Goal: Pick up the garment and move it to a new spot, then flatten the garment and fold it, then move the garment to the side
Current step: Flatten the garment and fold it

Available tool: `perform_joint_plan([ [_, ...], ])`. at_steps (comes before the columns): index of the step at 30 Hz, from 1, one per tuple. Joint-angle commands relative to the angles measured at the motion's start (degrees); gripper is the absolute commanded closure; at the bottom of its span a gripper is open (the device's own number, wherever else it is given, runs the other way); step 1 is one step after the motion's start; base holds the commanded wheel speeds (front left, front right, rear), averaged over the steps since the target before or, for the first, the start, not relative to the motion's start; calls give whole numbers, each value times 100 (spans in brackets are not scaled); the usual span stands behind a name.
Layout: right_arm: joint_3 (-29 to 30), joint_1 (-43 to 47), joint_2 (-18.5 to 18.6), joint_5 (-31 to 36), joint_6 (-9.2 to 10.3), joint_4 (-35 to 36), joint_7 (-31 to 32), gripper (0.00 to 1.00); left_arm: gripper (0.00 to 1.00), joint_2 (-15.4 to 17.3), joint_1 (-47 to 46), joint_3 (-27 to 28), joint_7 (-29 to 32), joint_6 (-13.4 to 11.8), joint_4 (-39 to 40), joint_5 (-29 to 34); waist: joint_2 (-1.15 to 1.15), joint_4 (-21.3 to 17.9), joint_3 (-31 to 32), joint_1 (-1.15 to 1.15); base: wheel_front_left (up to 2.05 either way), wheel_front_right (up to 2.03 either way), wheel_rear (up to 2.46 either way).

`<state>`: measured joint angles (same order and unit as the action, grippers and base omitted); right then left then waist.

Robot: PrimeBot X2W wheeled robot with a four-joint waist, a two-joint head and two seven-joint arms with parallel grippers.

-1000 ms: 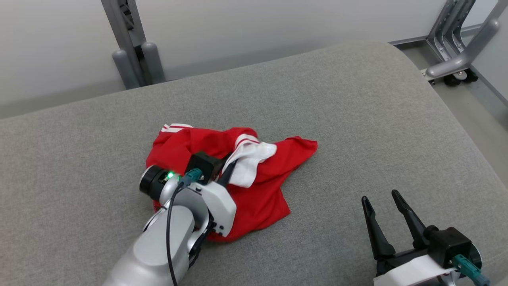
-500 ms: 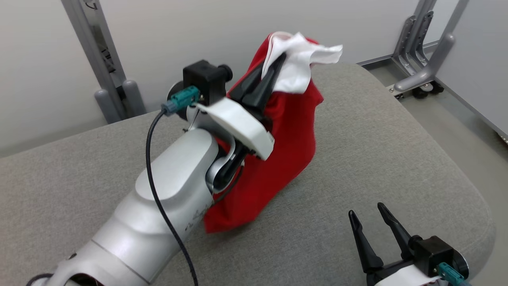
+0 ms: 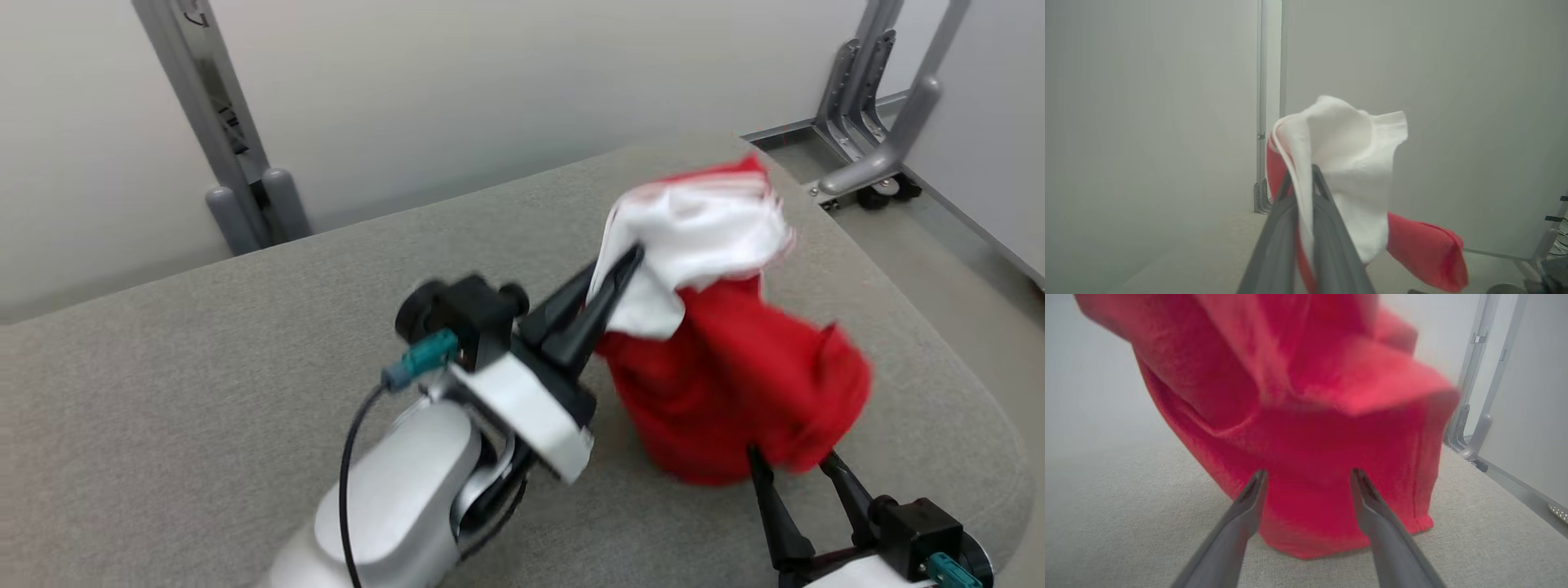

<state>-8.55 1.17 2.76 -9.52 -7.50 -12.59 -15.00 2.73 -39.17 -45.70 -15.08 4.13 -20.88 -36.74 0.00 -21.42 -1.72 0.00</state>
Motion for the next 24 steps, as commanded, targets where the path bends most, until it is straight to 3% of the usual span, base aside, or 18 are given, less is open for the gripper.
perform_joint_plan([
  [1, 38, 55, 25, 39, 2, 23, -32, 0, 100, 33, 541, 111, -3, 106, -67, 220, 0, 254, -18, 0, 0, 0, 0],
  [8, 96, 107, 26, 70, 2, 72, -32, 0, 100, 138, 1984, 1106, -4, 239, -166, 796, 0, 699, -6, 0, 0, 0, 0],
  [12, 147, 107, 25, 88, 2, 108, -32, 0, 100, 147, 2756, 1974, -4, 281, -88, 985, 0, 968, 5, 0, 0, 0, 0],
  [14, 162, 133, 24, 88, 2, 117, -33, 0, 55, 134, 2998, 2316, -5, 292, -126, 1054, 0, 1097, 17, 0, 0, 0, 0],
  [16, 165, 159, 26, 72, 2, 113, -33, 0, 1, 114, 3209, 2626, -5, 304, -199, 1110, 0, 1209, 37, 0, 0, 0, 0],
  [24, 183, 226, 25, 9, 2, 129, -32, 0, 0, 31, 3747, 3873, -5, 69, -47, 1320, 0, 1505, 148, 0, 0, 0, 0],
])
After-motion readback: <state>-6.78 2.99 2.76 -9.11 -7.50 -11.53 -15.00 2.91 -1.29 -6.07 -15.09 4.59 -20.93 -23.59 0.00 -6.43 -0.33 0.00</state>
